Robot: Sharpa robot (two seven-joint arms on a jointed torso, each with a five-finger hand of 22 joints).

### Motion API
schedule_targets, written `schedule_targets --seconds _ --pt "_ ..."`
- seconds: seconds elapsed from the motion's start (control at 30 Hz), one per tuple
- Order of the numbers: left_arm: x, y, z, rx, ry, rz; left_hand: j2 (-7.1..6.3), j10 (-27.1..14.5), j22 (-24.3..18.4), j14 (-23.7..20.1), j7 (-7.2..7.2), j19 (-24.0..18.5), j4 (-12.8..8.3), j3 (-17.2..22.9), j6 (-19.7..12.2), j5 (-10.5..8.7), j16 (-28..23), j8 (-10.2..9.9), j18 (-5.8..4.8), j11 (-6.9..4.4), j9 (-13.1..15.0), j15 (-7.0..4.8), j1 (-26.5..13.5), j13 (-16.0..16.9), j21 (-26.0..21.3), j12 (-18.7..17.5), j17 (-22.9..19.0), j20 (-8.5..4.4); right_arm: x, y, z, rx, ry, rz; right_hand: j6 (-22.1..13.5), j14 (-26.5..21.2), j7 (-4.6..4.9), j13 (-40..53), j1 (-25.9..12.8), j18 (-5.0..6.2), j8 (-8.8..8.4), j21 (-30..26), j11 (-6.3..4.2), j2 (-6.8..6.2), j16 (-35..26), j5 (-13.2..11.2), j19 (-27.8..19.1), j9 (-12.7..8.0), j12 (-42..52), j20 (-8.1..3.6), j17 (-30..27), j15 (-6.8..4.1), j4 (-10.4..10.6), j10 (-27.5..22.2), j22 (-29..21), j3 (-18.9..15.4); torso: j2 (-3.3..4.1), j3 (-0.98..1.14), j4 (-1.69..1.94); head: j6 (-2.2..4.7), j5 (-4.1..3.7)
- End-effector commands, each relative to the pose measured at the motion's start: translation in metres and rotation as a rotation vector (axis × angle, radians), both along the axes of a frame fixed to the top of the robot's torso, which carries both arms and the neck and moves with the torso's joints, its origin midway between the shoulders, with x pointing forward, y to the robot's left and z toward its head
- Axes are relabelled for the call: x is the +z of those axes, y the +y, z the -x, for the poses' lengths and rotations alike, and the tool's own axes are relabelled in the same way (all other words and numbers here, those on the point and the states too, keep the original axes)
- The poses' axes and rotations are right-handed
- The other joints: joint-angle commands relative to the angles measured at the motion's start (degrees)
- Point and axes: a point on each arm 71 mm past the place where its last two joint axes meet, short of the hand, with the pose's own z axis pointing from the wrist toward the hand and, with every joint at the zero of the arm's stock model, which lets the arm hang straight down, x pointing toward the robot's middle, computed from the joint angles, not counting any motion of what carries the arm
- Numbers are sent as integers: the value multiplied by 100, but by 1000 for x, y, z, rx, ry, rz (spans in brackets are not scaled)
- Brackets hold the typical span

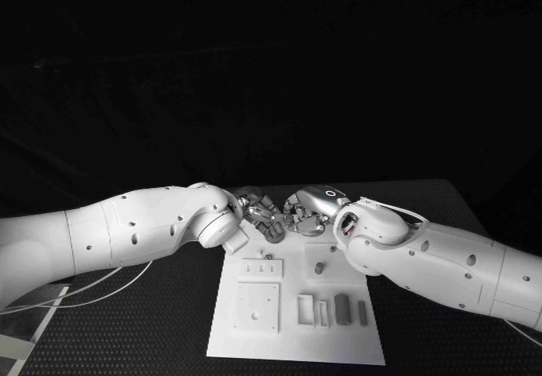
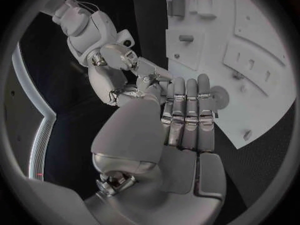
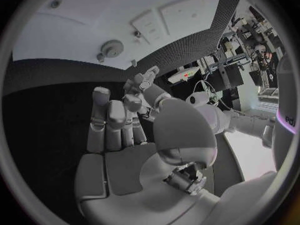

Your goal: Assemble the parts on the task board

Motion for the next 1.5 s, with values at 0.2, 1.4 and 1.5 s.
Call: schedule_targets --seconds 0.2,1.4,1.5 --pt "0 -1 1 12 19 35 -43 4 10 30 19 -24 11 80 -12 91 -38 -25 104 15 14 23 84 16 -59 -47 12 -3 -2 4 3 24 -2 3 459 8 -7 -6 -5 111 18 19 -7 30 -9 31 2 114 -13 -56 -12 -49 38 47 55 8 3 -1 -5 -10 12" --pt "-2 -4 1 16 43 -1 -298 -38 112 16 65 -17 17 67 -76 -489 -188 -95 129 45 71 50 -794 134 -190 -171 55 23 -1 8 7 24 -5 -15 480 32 -12 -15 -1 111 12 20 -12 18 -15 31 22 108 -18 -67 -20 -54 37 68 52 12 3 3 -9 -67 14" --pt "-2 -3 1 19 41 -1 -259 -33 121 21 63 -15 11 71 -74 -470 -190 -94 129 43 76 49 -725 142 -194 -173 61 22 -1 9 8 26 -4 -15 480 33 -12 -15 -1 111 11 20 -12 18 -15 31 23 107 -18 -67 -20 -55 37 70 52 13 3 4 -5 -74 18"
